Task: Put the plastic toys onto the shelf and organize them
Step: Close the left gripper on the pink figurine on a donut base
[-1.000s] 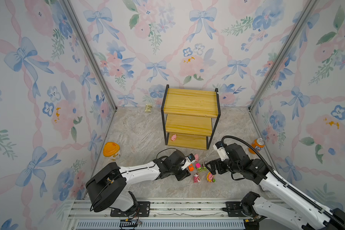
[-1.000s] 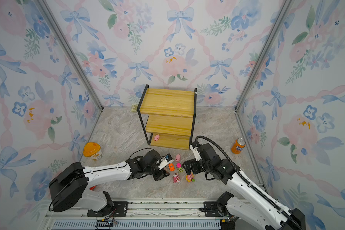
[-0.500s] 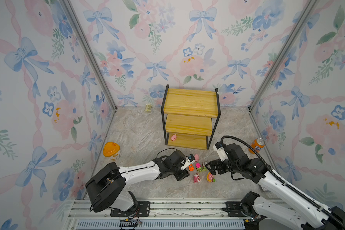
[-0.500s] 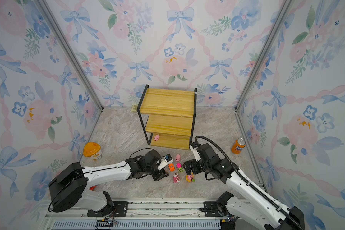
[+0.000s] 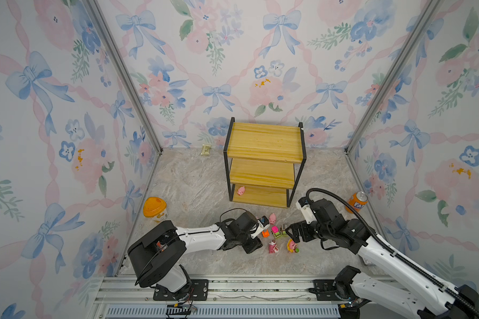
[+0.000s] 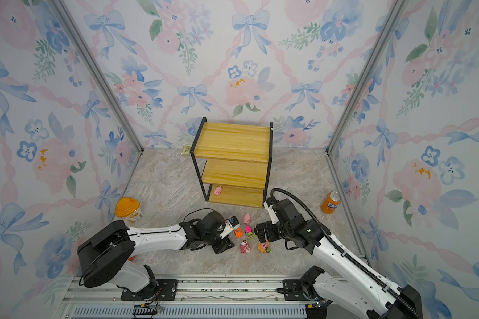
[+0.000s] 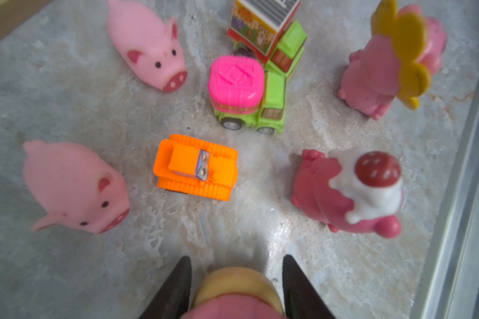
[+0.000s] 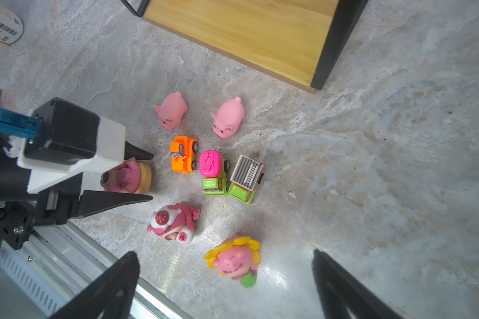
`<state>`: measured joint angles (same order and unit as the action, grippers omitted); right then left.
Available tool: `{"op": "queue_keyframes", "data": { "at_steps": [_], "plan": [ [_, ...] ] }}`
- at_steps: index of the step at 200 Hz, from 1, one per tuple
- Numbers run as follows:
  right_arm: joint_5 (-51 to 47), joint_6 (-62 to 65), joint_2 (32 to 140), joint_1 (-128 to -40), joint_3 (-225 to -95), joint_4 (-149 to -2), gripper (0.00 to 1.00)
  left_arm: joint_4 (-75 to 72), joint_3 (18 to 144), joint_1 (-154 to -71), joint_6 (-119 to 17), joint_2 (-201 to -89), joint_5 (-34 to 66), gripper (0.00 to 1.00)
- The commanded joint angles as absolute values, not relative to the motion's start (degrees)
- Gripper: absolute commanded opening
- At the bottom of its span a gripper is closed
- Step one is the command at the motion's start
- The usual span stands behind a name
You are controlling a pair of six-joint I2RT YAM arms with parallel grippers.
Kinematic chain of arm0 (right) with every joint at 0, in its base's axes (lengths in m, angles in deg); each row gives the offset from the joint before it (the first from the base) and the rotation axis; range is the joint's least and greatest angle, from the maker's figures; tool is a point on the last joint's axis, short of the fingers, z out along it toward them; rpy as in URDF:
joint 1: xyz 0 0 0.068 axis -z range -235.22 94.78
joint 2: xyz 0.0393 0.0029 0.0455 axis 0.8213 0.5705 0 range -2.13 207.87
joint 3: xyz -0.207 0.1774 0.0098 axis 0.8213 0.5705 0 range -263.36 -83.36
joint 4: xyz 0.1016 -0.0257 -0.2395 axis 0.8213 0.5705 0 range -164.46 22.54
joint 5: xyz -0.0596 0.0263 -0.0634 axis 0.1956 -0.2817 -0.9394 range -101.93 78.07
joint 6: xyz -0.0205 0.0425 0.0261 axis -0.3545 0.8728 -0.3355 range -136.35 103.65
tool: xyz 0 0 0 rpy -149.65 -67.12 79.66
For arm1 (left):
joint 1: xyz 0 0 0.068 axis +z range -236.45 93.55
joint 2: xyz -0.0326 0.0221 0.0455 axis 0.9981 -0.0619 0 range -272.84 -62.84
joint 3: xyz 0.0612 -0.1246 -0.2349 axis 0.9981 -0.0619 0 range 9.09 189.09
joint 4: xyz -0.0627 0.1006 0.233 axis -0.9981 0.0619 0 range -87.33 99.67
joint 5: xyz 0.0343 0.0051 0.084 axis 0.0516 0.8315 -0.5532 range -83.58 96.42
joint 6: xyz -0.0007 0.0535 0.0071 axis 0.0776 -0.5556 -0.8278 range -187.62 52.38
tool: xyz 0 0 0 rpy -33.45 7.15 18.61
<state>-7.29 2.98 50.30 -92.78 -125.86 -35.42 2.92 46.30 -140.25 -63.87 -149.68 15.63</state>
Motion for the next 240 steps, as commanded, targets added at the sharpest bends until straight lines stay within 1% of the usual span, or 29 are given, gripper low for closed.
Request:
{"op": "queue_keyframes", "data": {
  "at_steps": [1, 11, 20, 29, 82, 112, 144, 240],
  "plan": [
    [-8.07, 3.77, 50.21, -92.57, -126.34, -34.08, 1.0, 0.92, 44.84, -141.02, -62.12, -150.9, 15.22, 0.0],
    [-7.98, 3.75, 50.25, -92.57, -126.34, -34.03, 1.0, 0.83, 44.83, -141.17, -61.98, -150.95, 14.66, 0.0],
    [-7.85, 3.77, 50.36, -92.57, -126.32, -34.03, 1.0, 0.91, 44.71, -141.24, -61.87, -150.9, 13.7, 0.04],
    [-7.73, 3.77, 50.43, -92.57, -126.42, -34.08, 1.0, 0.9, 44.7, -141.25, -61.52, -150.81, 12.65, 0.04],
    [-7.61, 3.77, 50.52, -92.57, -126.39, -34.07, 1.0, 1.27, 44.69, -141.21, -59.51, -150.09, 11.85, 0.1],
    [-7.62, 3.77, 50.86, -92.57, -126.47, -34.3, 1.0, 1.52, 45.18, -141.22, -58.79, -151.25, 12.16, 0.0],
    [-7.67, 3.86, 50.96, -92.57, -126.77, -33.95, 1.0, 2.74, 46.24, -141.25, -59.44, -151.62, 13.28, 0.0],
    [-8.33, 3.95, 50.32, -92.5, -127.17, -33.35, 1.0, 8.44, 49.03, -141.21, -61.71, -146.73, 13.46, 0.0]
  ]
}}
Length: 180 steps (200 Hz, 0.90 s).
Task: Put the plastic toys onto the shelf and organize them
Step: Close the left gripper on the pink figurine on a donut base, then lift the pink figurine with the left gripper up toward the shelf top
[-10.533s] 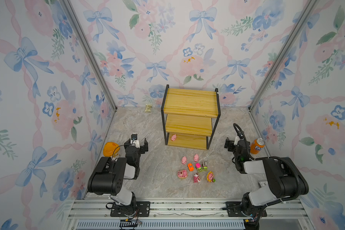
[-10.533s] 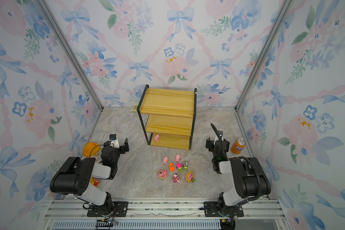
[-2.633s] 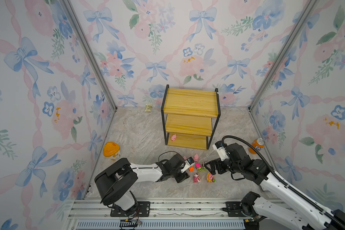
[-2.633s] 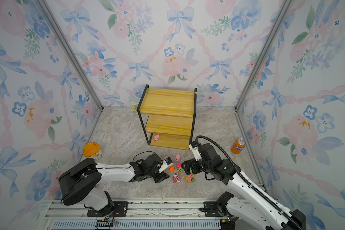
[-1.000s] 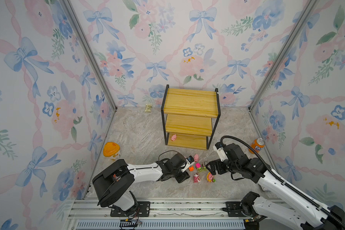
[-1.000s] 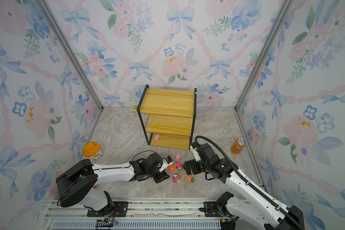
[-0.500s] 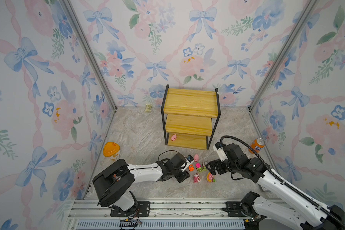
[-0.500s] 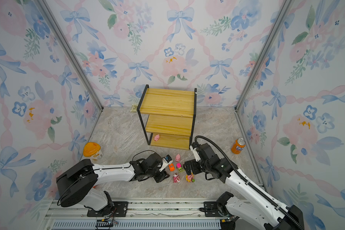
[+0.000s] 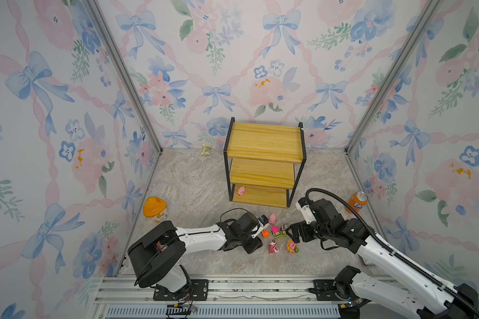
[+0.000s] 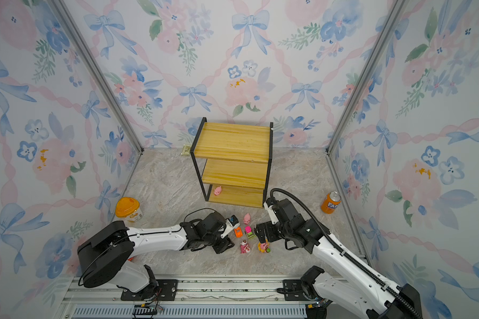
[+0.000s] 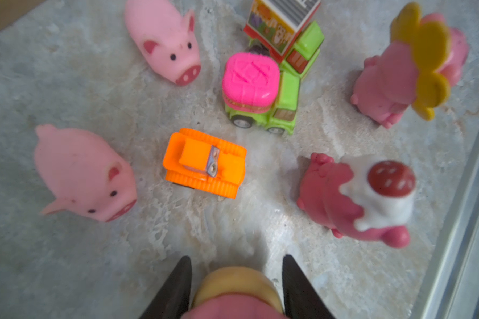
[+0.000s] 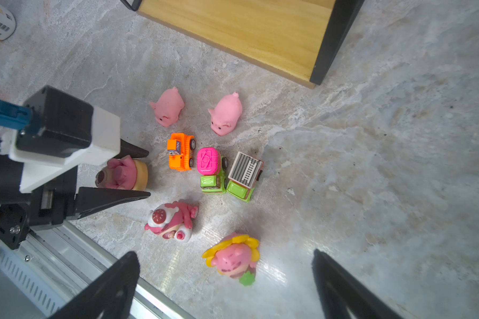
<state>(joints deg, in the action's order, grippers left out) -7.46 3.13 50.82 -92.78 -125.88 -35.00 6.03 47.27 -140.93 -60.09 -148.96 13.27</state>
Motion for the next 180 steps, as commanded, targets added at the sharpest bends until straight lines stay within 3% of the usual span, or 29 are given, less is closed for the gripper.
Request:
{"op": "queue_keyframes", "data": {
  "at_steps": [1, 50, 180],
  "plan": [
    [-8.33, 3.95, 50.33, -92.49, -127.15, -33.38, 1.0, 8.55, 49.06, -141.21, -61.72, -146.66, 13.41, 0.0],
    [-8.74, 3.99, 50.3, -92.35, -127.44, -32.98, 1.0, 11.58, 50.84, -141.22, -62.06, -144.61, 13.45, 0.0],
    [-10.22, 5.22, 48.81, -91.52, -127.98, -29.73, 0.99, 25.22, 71.31, -141.2, -63.67, -137.53, 8.19, 0.0]
  ]
}}
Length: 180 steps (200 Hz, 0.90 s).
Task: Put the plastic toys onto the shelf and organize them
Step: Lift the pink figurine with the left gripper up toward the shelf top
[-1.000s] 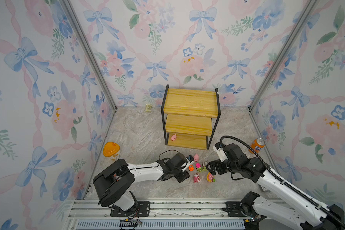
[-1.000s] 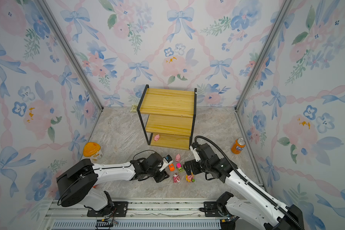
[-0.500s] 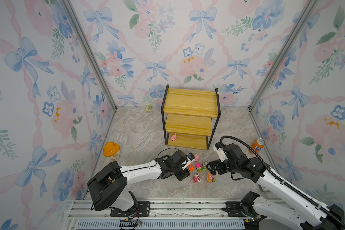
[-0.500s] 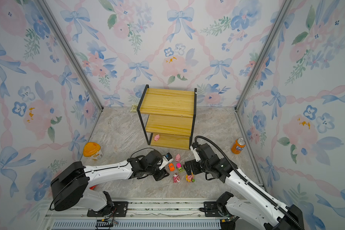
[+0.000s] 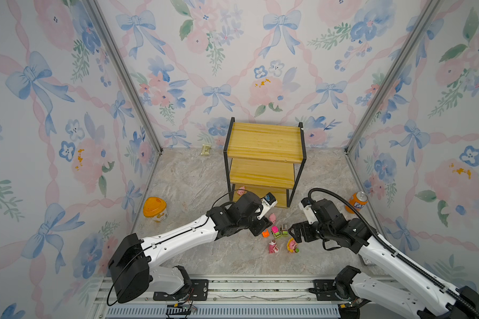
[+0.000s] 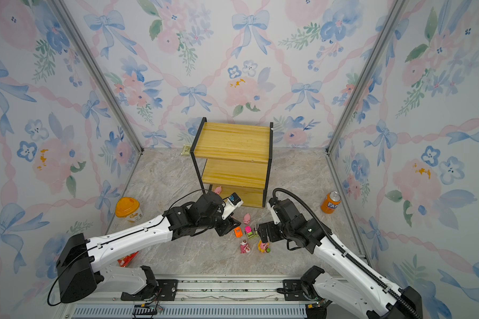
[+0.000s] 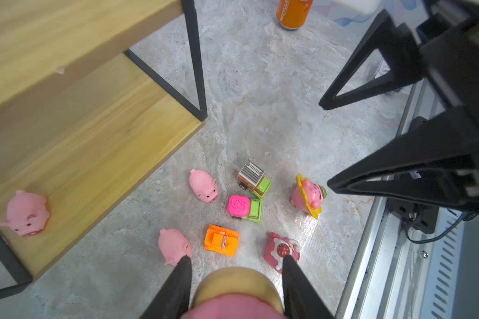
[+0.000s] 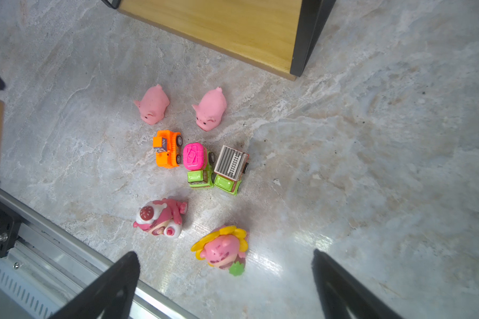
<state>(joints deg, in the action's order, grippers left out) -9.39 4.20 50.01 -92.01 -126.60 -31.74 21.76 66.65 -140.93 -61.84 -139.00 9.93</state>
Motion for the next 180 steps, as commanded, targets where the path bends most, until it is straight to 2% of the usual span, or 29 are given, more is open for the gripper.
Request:
{"op": "queue_keyframes", "data": {
  "at_steps": [1, 88, 180],
  "plan": [
    [-10.24, 5.24, 48.83, -91.52, -127.99, -29.73, 0.99, 25.33, 71.54, -141.16, -63.67, -137.49, 8.1, 0.0],
    [-9.13, 6.44, 50.0, -91.51, -127.3, -30.89, 0.99, 31.58, 92.32, -138.1, -68.93, -138.55, 6.42, 0.0],
    [-9.12, 7.02, 46.47, -91.43, -125.99, -30.59, 0.99, 32.01, 111.75, -133.34, -76.52, -147.8, 2.03, 0.0]
  ]
}}
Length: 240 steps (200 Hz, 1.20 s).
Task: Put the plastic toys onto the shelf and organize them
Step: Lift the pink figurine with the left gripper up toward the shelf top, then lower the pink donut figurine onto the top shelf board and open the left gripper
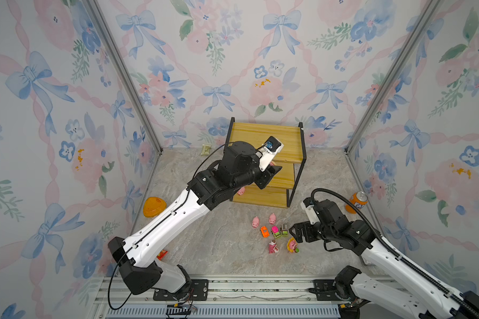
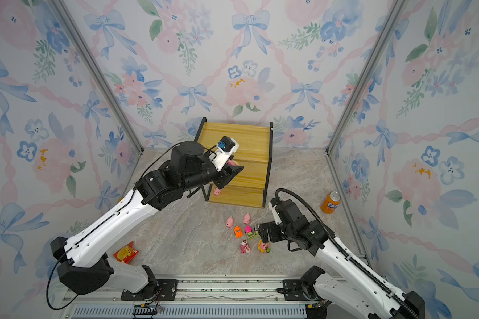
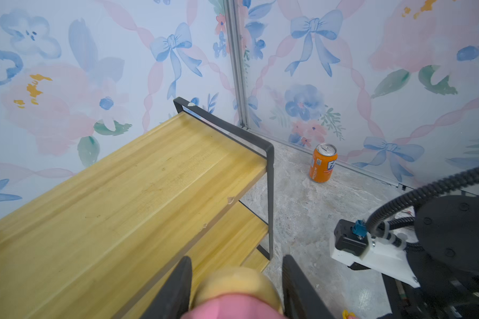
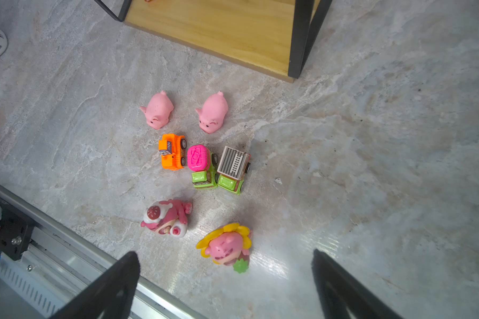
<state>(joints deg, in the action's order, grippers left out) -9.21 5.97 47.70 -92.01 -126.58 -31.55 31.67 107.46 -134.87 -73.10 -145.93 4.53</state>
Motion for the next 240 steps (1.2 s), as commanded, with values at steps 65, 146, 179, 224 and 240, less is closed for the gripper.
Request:
{"op": "queue_keyframes", "data": {
  "at_steps": [65, 146, 179, 224, 240],
  "plan": [
    [-9.14, 7.02, 46.21, -91.43, -125.63, -31.09, 0.99, 31.95, 119.42, -127.01, -81.49, -152.39, 0.15, 0.0],
    [-9.25, 6.76, 47.59, -91.17, -126.0, -32.32, 0.99, 31.99, 123.54, -119.6, -81.58, -157.1, 4.6, 0.0],
    [-9.35, 7.25, 47.62, -91.08, -125.92, -32.63, 0.99, 31.95, 125.31, -119.32, -82.65, -159.82, 5.57, 0.0],
    [-10.39, 7.64, 45.72, -90.89, -125.38, -31.58, 0.99, 31.94, 126.94, -119.32, -80.96, -162.26, 9.46, 0.0],
    [-10.44, 7.74, 45.1, -90.81, -125.2, -31.05, 0.99, 31.95, 127.21, -119.33, -80.72, -163.04, 10.06, 0.0]
  ]
}}
